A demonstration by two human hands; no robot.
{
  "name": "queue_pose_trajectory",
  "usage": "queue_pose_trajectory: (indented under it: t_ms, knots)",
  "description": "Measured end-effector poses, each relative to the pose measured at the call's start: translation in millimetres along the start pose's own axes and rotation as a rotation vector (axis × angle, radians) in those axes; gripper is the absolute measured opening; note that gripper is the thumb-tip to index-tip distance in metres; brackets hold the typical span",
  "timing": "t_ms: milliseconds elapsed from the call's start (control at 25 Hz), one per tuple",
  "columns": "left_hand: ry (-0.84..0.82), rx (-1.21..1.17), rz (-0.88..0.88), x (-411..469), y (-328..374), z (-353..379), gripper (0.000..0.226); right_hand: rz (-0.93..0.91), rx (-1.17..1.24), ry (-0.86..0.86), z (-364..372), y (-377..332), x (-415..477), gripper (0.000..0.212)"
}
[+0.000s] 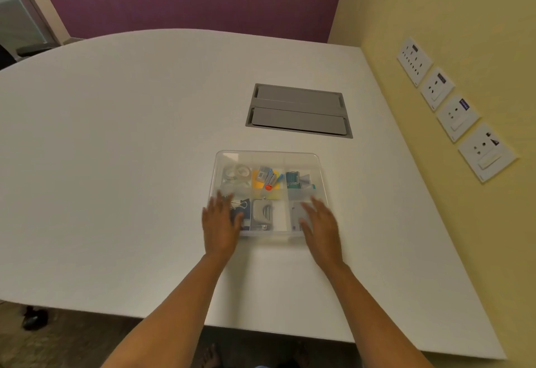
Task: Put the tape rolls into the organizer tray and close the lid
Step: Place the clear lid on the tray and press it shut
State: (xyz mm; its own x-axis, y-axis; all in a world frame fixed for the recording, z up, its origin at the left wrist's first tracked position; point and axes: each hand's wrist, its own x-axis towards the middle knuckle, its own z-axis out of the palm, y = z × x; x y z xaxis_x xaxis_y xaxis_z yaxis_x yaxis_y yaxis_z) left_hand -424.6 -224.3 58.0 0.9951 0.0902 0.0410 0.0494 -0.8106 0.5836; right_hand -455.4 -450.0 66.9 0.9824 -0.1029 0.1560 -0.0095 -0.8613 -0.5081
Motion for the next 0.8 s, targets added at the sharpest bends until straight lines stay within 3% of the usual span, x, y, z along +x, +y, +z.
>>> queue_pose_trajectory:
  t_ms: [120,200,640,800]
  knots:
    - [-0.291,0.173,0.137,-1,11,6,0.076,-0.116,0.014,-0.314,2,-7,6,0.043]
    - [-0.388,0.254,0.12,4,13,11,0.077,-0.093,0.014,-0.383,2,-9,9,0.045]
    - [-0.471,0.329,0.085,13,23,6,0.078,-0.103,-0.156,-0.442,-4,-19,16,0.045]
    - [-0.495,0.306,0.082,22,26,5,0.078,-0.074,-0.099,-0.367,-11,-25,29,0.048]
